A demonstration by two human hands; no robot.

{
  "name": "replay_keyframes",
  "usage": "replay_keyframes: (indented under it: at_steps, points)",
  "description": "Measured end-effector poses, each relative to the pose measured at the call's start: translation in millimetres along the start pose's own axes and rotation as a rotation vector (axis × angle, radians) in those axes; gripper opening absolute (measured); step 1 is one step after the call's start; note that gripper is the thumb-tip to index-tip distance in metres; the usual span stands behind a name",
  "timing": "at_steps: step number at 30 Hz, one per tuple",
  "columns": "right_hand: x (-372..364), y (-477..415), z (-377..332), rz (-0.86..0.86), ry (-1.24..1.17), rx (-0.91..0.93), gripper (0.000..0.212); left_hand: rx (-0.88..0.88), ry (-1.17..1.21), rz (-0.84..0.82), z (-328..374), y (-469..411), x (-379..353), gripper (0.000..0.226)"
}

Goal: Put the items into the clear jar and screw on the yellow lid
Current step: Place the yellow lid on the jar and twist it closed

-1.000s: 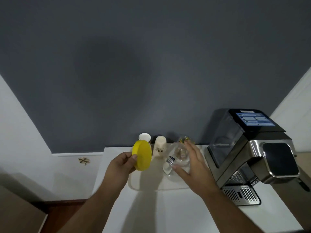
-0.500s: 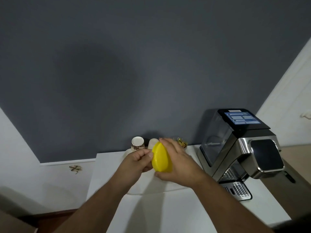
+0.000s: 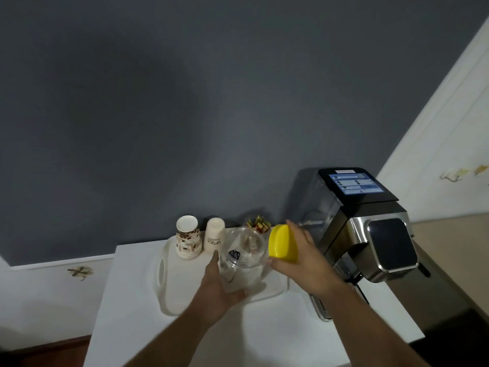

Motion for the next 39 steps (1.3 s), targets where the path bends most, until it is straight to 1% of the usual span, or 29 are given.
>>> replay_keyframes:
  at_steps: [2,5,6,8,9,11,14,16,18,21,23,26,28,30,33,36,39]
  points:
    - [-1.7,-0.4,7.0,-0.018,-0.024,-0.039,0.12,-0.012,0.11,0.046,6.9,-12.5,-8.0,0.143]
    - [-7.0,-3.3,8.6,-0.055,-0.018,-0.054,0.12,-0.064,0.121,0.161,12.6,-28.7,-6.9,0.14]
    - [-9.1,-5.5,6.6,-0.07,-0.011,-0.05,0.12,-0.093,0.14,0.168,13.3,-30.9,-7.6,0.136]
    - [-15.2,-11.6,-2.3,-0.107,0.011,-0.031,0.122,-0.138,0.176,0.177,12.9,-32.9,-6.0,0.121]
    - [-19.7,-16.9,-6.5,-0.129,0.037,-0.022,0.124,-0.147,0.176,0.186,10.2,-33.8,-4.5,0.115]
    - [-29.6,-27.4,-15.9,-0.164,0.115,0.011,0.132,-0.155,0.12,0.212,5.6,-31.0,-0.6,0.11]
    - [-54.1,-40.0,-28.8,-0.241,0.244,0.058,0.13,-0.177,0.003,0.28,-1.7,-16.3,10.2,0.105]
    - [-68.2,-47.1,-33.3,-0.294,0.324,0.076,0.131,-0.17,-0.048,0.292,-9.9,-8.0,11.3,0.113]
    - [-75.9,-53.7,-35.8,-0.333,0.375,0.074,0.132,-0.174,-0.02,0.26,-7.5,-6.0,10.0,0.125]
    - [-81.9,-60.7,-39.8,-0.365,0.423,0.06,0.133,-0.212,0.113,0.17,13.1,-17.4,4.5,0.129]
    - [-83.9,-63.0,-43.3,-0.379,0.454,0.065,0.134,-0.222,0.108,0.167,14.5,-26.6,0.3,0.13]
    - [-86.4,-64.8,-47.5,-0.413,0.5,0.077,0.132,-0.205,0.082,0.213,3.4,-31.3,1.9,0.123]
    - [-88.6,-66.3,-50.0,-0.428,0.523,0.084,0.13,-0.199,0.04,0.24,-4.5,-30.1,3.9,0.117]
    - [-89.1,-67.2,-51.9,-0.436,0.524,0.086,0.129,-0.211,-0.017,0.262,-10.4,-28.6,7.7,0.118]
    - [-86.2,-66.8,-52.8,-0.436,0.489,0.079,0.131,-0.238,-0.086,0.248,-14.0,-28.7,16.6,0.119]
    - [-82.7,-66.4,-51.5,-0.436,0.447,0.064,0.13,-0.291,-0.201,0.257,-2.1,-22.8,30.9,0.118]
    - [-77.7,-66.0,-49.0,-0.433,0.365,0.053,0.126,-0.32,-0.311,0.223,10.0,-17.5,39.3,0.123]
Point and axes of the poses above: each hand's wrist, its own y-axis away from the middle knuckle, its own x-axis out of the back of the hand, z = x × y, the point moved 10 cm from there along -y, towards the middle knuckle, and after that the axes turned 12 degrees about -y, right-handed, at the moved point
